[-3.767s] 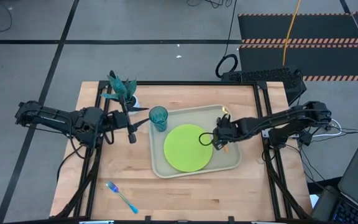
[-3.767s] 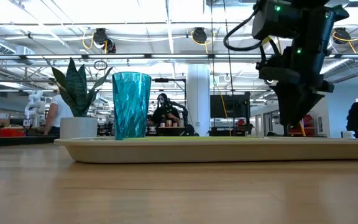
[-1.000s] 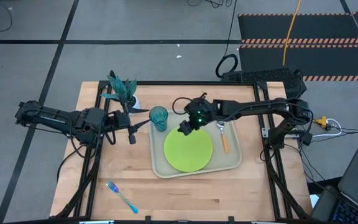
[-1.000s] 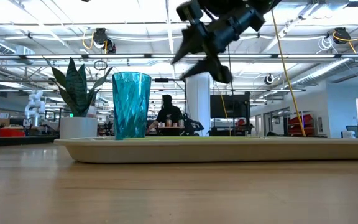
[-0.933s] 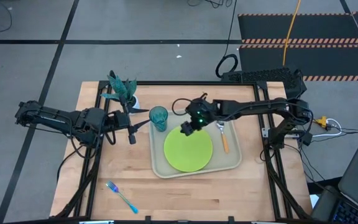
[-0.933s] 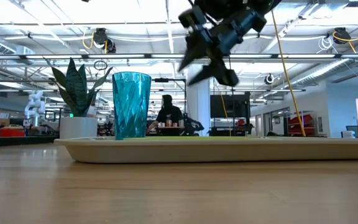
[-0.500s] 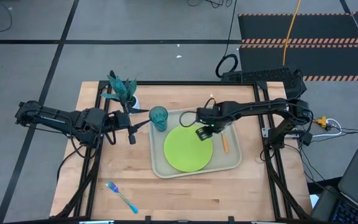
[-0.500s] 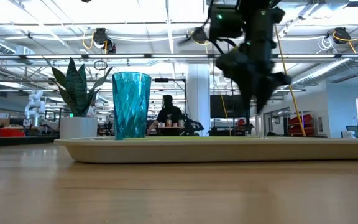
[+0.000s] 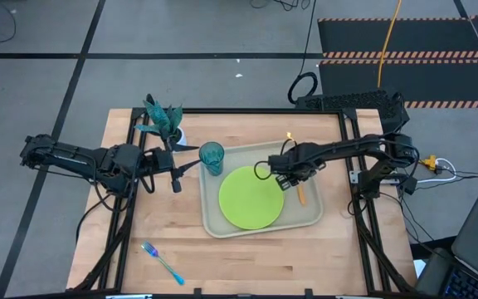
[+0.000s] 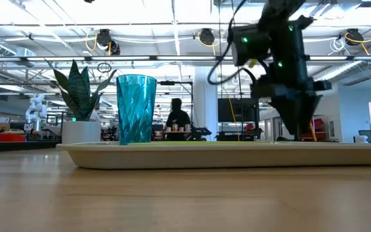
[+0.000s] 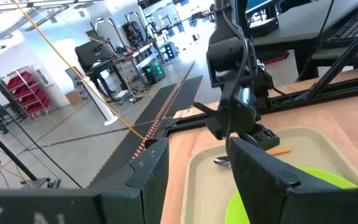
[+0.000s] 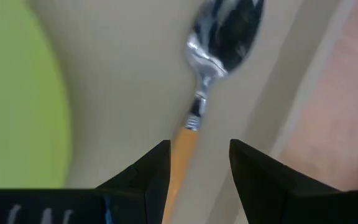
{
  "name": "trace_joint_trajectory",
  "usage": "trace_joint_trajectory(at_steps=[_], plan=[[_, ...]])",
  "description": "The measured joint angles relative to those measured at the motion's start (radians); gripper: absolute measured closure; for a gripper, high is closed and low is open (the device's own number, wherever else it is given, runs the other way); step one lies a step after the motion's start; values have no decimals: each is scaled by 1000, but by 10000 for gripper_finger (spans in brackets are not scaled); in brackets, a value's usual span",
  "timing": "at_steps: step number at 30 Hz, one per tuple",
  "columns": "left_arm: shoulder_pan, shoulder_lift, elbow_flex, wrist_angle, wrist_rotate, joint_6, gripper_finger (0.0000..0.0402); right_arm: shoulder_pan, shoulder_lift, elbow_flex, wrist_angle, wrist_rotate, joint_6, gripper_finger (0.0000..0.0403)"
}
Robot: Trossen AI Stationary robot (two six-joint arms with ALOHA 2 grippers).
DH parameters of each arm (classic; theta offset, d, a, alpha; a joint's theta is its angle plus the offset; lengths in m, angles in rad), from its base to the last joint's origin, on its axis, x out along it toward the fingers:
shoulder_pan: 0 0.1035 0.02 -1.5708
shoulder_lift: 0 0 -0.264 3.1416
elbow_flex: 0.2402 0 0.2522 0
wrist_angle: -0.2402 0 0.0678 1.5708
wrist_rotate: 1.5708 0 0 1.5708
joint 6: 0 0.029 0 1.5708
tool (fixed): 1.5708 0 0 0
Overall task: Pick and place plate/cup/fork/spoon on tray
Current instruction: Put the orange spoon to the right side of the green plate on the food tray
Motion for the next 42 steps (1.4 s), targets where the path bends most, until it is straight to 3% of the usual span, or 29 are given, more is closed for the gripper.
trace_joint_trajectory(at_steps=[9, 28, 42], plan=[[0, 0, 0, -2, 0, 0, 229, 4, 0, -116, 125, -73, 53, 248], [0, 0, 0, -2, 0, -1, 229, 56, 0, -123, 174, -66, 95, 249], [0, 0, 0, -2, 0, -1, 229, 60, 0, -123, 174, -66, 113, 320]])
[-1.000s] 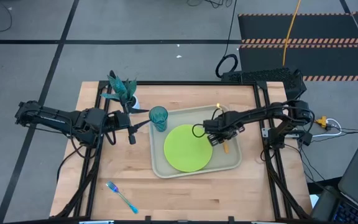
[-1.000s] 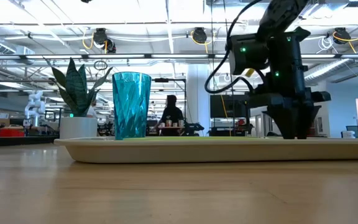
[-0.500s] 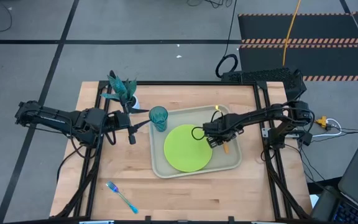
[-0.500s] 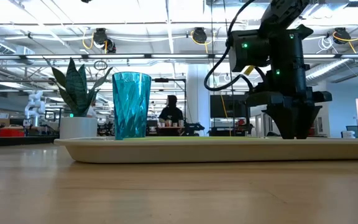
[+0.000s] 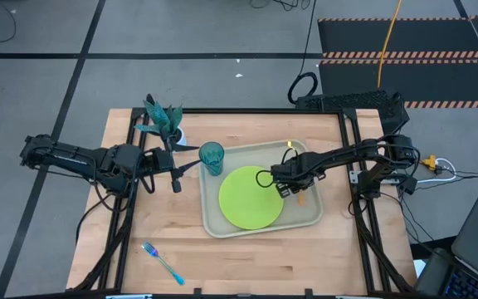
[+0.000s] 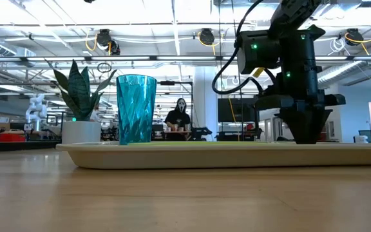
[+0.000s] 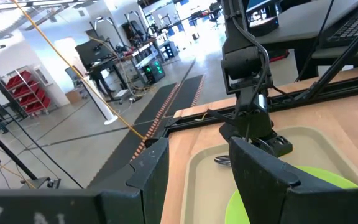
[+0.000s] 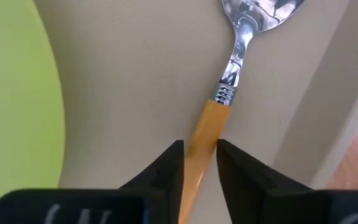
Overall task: Pick and place plate/cup/fork/spoon on tray
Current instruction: Put the orange spoon to the right side of the green plate on the food tray
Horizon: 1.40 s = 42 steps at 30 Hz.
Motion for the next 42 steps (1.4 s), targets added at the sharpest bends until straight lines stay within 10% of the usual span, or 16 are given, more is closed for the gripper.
trace_joint_trajectory(at_steps=[42], plan=[[0, 0, 0, -1, 0, -7, 229, 112, -4, -80, -52, -34, 151, 346]])
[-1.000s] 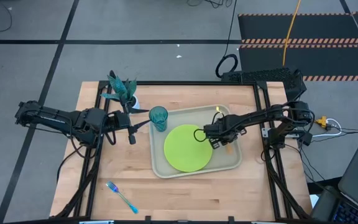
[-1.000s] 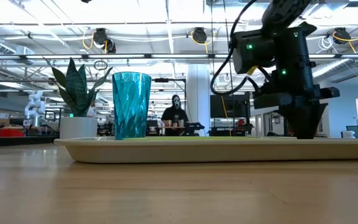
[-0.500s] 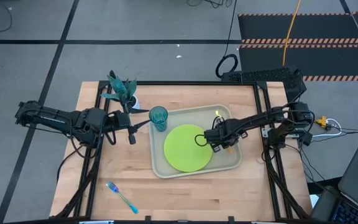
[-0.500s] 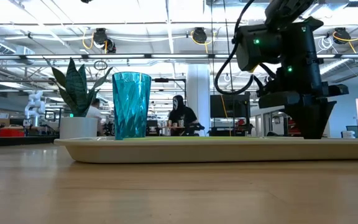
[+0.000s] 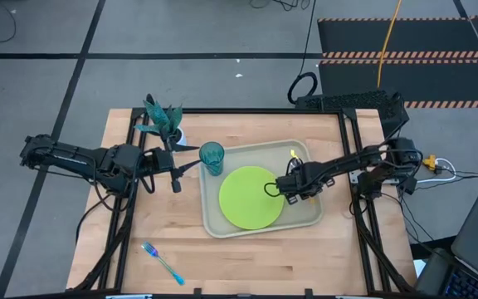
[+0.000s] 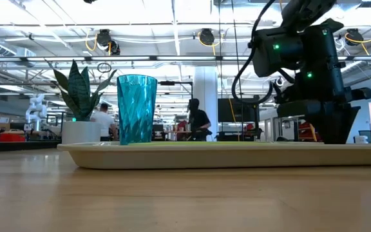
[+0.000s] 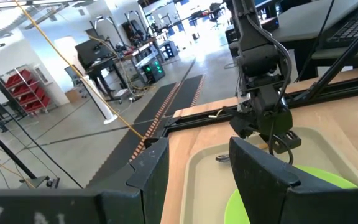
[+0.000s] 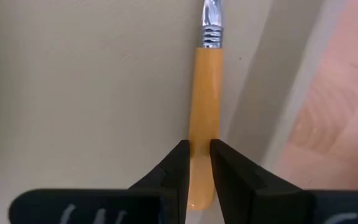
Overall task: Pick and place plate/cup/fork/spoon on tray
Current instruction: Put the orange spoon to the right side of the green plate on the food tray
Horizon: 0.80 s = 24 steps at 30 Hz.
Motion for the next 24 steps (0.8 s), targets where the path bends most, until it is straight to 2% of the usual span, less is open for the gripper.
trace_joint_trajectory(at_steps=[7, 14, 24], plan=[[0, 0, 0, 0, 0, 0, 229, 17, -4, 1, -4, -27, 10, 346], [0, 0, 0, 0, 0, 1, 229, 19, -62, -3, 16, -91, 50, 346], [0, 0, 0, -1, 0, 1, 229, 20, -109, -2, 87, -80, 48, 346]])
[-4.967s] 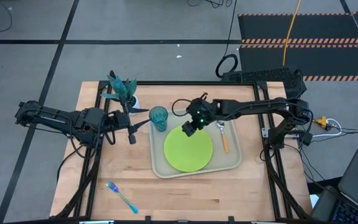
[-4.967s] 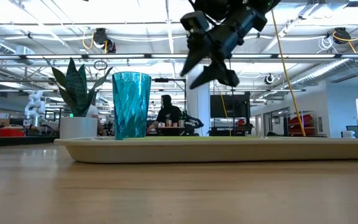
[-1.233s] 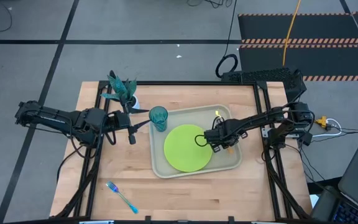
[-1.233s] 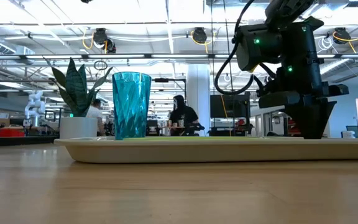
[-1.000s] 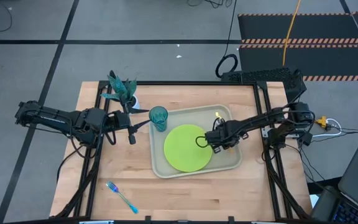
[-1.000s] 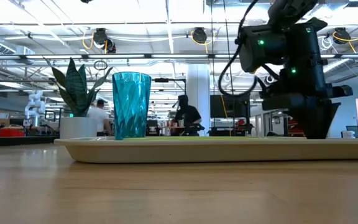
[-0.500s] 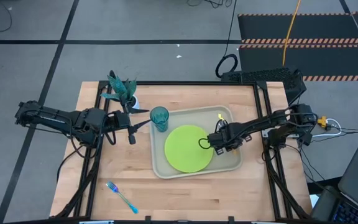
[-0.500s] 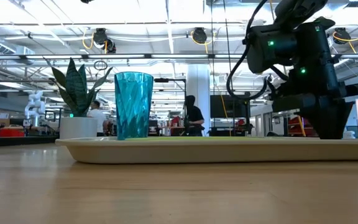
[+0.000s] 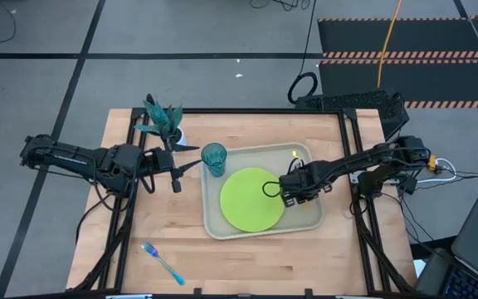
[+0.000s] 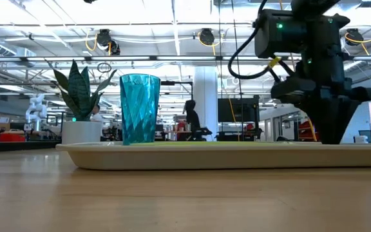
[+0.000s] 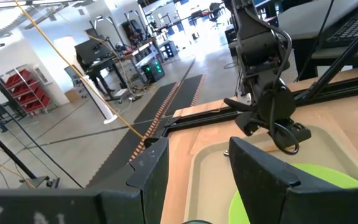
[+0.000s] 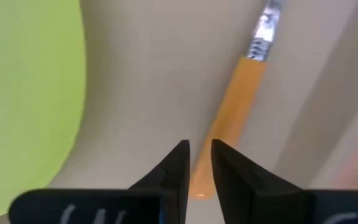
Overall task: Pick and place plate/cup/fork/spoon on tray
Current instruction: Put the orange spoon to the right side of the green plate on the food tray, then adjust the white food tray
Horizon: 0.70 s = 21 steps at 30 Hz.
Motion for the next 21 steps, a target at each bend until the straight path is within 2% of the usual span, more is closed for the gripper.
trace_joint_trajectory(at_steps=[9, 15, 21], plan=[[0, 0, 0, 0, 0, 0, 229, 0, -1, 1, -16, 10, -21, 346], [0, 0, 0, 0, 0, 0, 229, -1, -25, 1, -69, 85, -25, 346], [0, 0, 0, 0, 0, -1, 229, -1, -138, 2, -200, 196, 27, 346]])
